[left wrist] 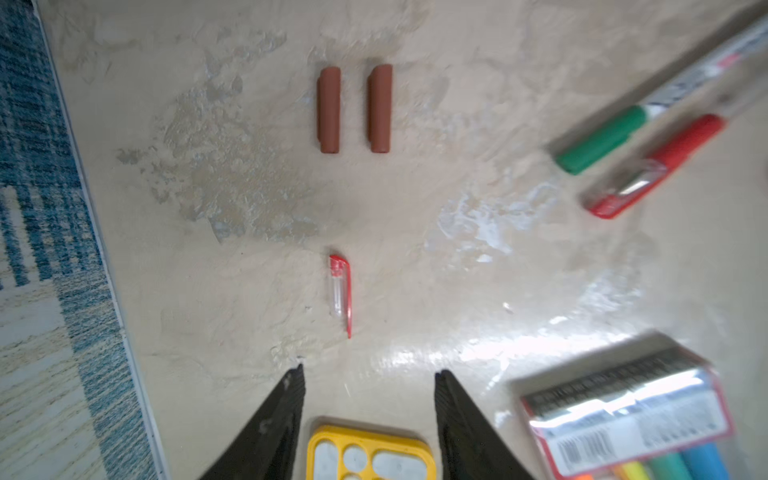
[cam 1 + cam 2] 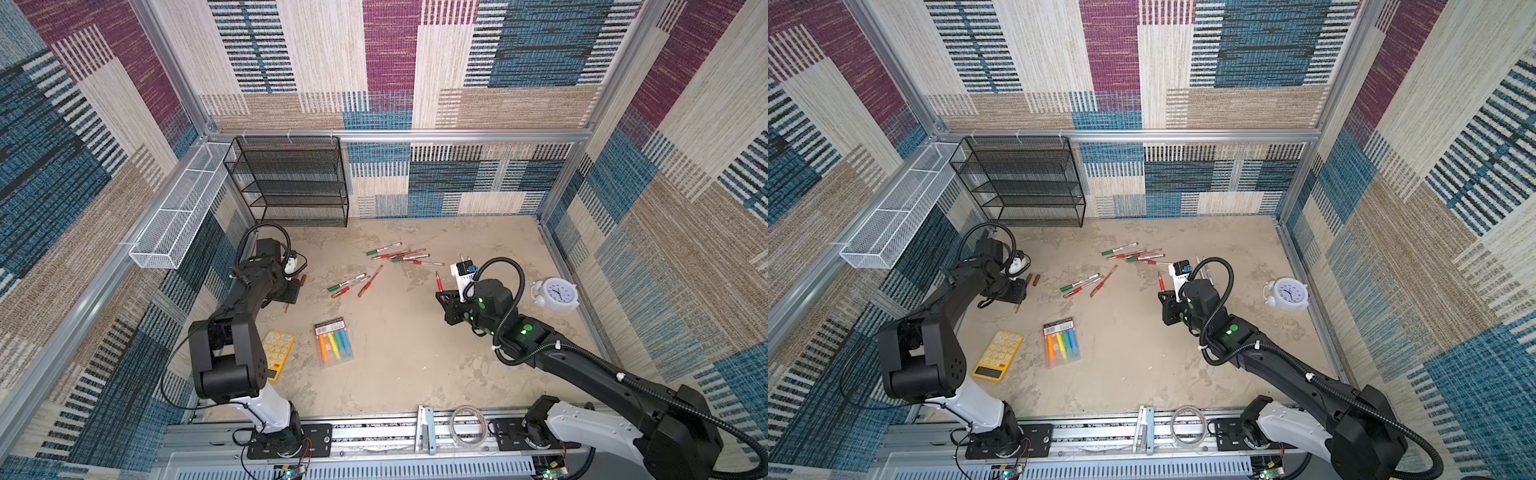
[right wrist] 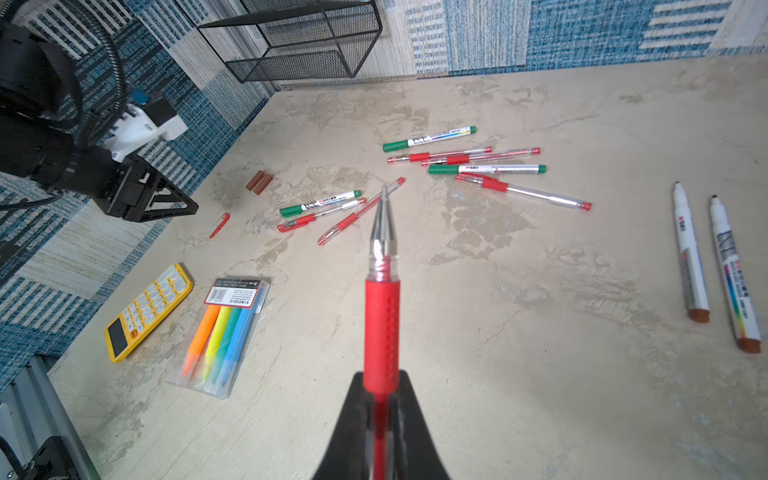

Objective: Open the pen caps
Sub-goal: 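Lower the uncapped red pen onto the table and open right gripper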

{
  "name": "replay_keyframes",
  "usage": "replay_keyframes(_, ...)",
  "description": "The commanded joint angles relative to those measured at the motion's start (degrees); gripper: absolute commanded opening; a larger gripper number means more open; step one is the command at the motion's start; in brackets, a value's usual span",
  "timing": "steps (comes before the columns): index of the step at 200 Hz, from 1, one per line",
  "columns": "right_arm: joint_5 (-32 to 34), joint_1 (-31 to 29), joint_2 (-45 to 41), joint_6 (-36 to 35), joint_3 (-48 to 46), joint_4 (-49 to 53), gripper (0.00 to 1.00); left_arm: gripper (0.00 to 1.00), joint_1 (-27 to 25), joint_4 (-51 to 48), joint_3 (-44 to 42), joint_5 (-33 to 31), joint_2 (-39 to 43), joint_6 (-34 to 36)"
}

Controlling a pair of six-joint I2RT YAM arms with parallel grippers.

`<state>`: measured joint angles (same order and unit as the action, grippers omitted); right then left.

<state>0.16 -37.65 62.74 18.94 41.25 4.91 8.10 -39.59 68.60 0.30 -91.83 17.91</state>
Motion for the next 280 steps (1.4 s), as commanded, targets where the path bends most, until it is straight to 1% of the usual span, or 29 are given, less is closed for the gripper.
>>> replay_keyframes(1, 0.4, 1.3, 2.2, -2.2, 2.4, 1.4, 0.00, 0.59, -0.1, 2.5, -3.0, 5.9, 6.1, -3.2)
replay_keyframes(45, -0.7, 5.6, 8.5, -4.8, 5.9, 4.5, 0.00, 0.74, -0.1, 7.9, -12.7, 15.7, 22.3, -6.2)
replay_keyframes(64, -1.6, 8.0, 11.1, -5.9, 6.9, 6.1, 0.00, 0.79, -0.1, 10.5, -16.8, 20.1, 28.8, -7.7)
replay_keyframes(75, -1.8, 9.3, 12.3, -6.9, 7.0, 6.7, 0.00, 0.80, -0.1, 11.3, -18.2, 22.2, 31.3, -8.4)
replay_keyframes(90, -1.9, 11.3, 13.8, -8.6, 6.9, 7.3, 0.00, 0.85, -0.1, 11.8, -19.5, 24.6, 33.4, -9.7)
replay_keyframes(106, -1.7, 14.0, 15.8, -10.0, 7.2, 8.9, 0.00, 0.86, -0.1, 12.3, -20.0, 26.0, 33.8, -11.0)
replay_keyframes(129, -1.1, 16.9, 17.7, -12.0, 6.7, 10.7, 0.00, 0.86, -0.1, 13.4, -20.1, 26.0, 34.2, -12.5)
replay_keyframes(168, 2.3, 21.1, 21.3, -15.0, 6.8, 14.9, 0.00, 0.86, -0.1, 13.8, -20.3, 26.3, 34.4, -13.1)
replay_keyframes(191, 1.3, 24.5, 22.7, -16.6, 5.5, 15.2, 0.00, 0.86, -0.1, 14.5, -21.0, 26.9, 34.8, -13.3)
replay_keyframes(209, -0.4, 27.7, 23.6, -16.4, 5.2, 14.9, 0.00, 0.86, 0.0, 14.4, -20.7, 26.7, 34.5, -13.2)
replay_keyframes(221, -1.1, 28.5, 24.0, -17.2, 4.8, 14.1, 0.00, 0.86, 0.0, 14.7, -20.7, 26.3, 34.7, -13.2)
replay_keyframes(241, 0.4, 29.7, 26.3, -18.1, 5.2, 14.1, 0.00, 0.86, 0.1, 14.9, -21.1, 26.7, 34.9, -13.0)
replay_keyframes(280, 0.6, 32.0, 29.8, -19.1, 4.9, 12.9, 0.00, 0.86, 0.4, 15.1, -21.0, 26.7, 34.9, -13.5)
